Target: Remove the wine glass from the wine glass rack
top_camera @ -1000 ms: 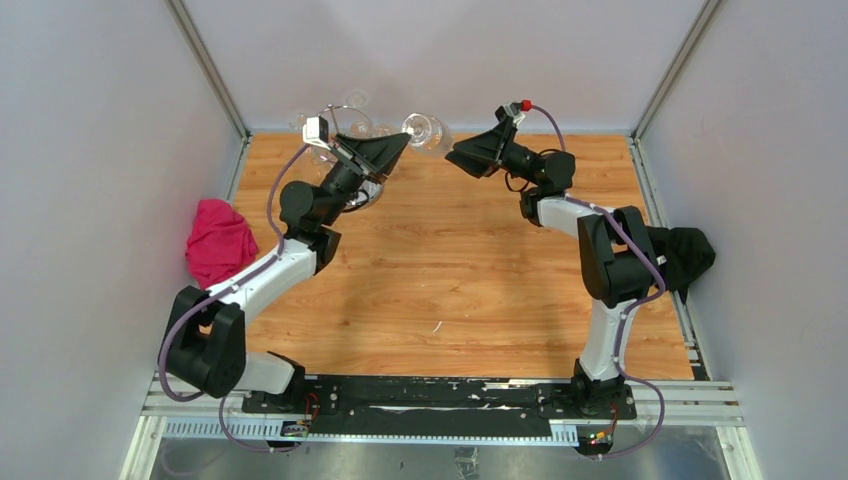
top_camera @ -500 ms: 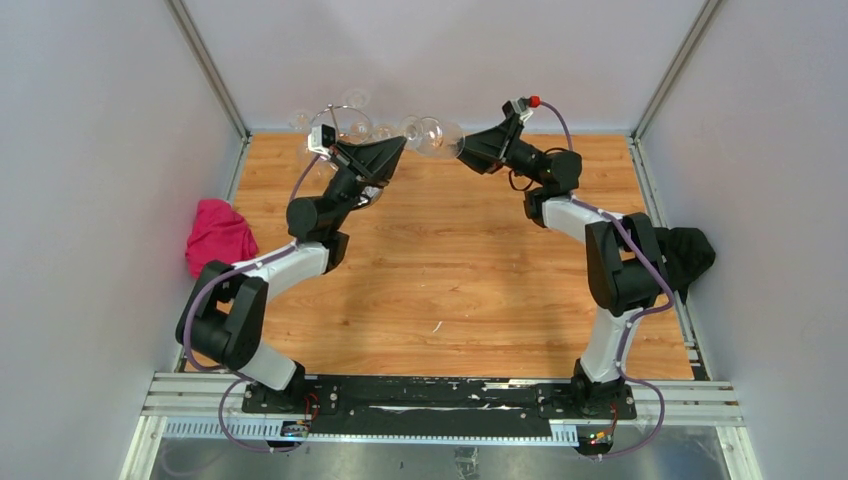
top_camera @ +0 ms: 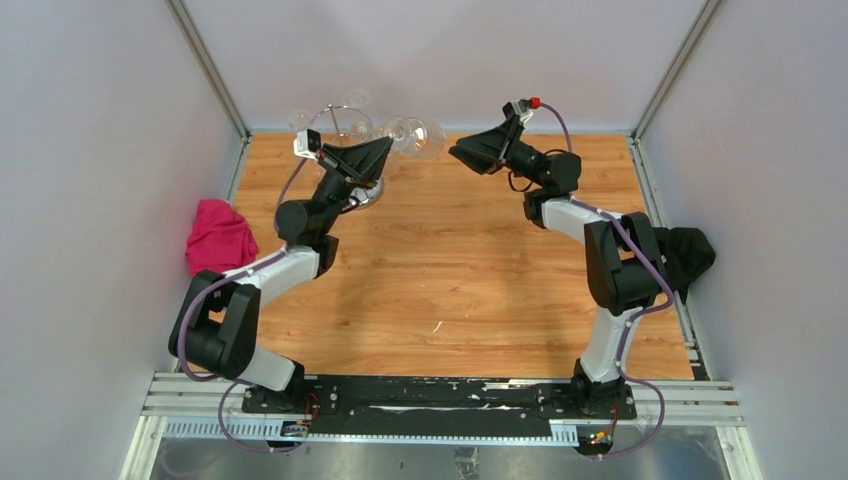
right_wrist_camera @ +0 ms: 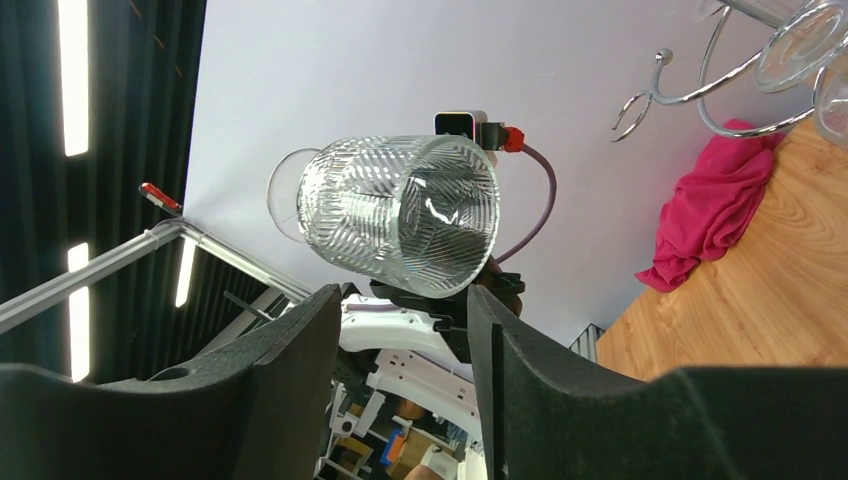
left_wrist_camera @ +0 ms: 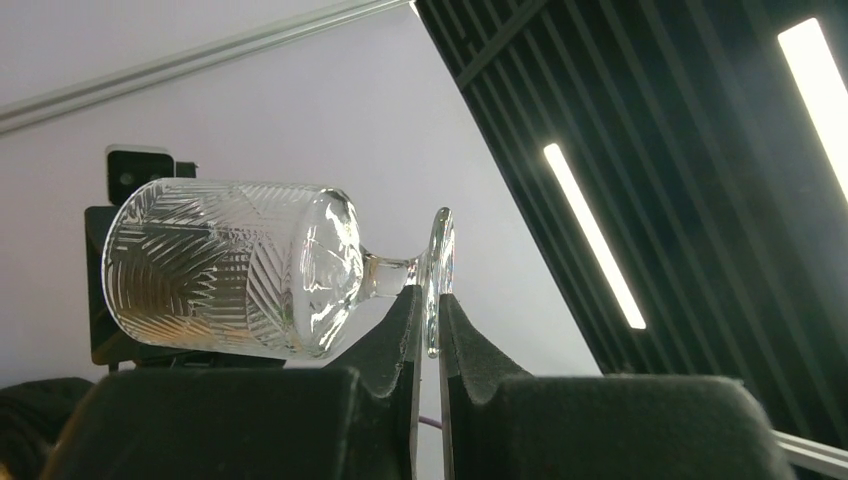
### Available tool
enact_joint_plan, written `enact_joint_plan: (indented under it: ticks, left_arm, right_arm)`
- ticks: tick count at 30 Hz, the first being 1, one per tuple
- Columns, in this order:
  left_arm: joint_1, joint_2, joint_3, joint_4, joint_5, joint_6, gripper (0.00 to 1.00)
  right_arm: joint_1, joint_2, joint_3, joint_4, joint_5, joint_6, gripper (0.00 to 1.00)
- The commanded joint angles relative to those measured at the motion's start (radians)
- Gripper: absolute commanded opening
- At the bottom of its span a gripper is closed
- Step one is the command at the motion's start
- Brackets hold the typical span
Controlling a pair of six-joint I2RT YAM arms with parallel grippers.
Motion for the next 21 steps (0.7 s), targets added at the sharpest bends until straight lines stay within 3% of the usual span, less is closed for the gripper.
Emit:
enact_joint_plan:
  ticks: [1, 21]
  left_arm:
    - [0.016, -0.033, 0.000, 0.048, -0.016, 0.006, 0.00]
    - [0.015, 0.067, -0.010, 0.119, 0.003, -0.053, 0.00]
  right_arm:
    - [0.010, -0.004, 0.011, 0.084, 0.004, -0.016, 0.55]
    - [0.090, 0.079, 0.162, 0.085, 0.013, 0.040, 0.53]
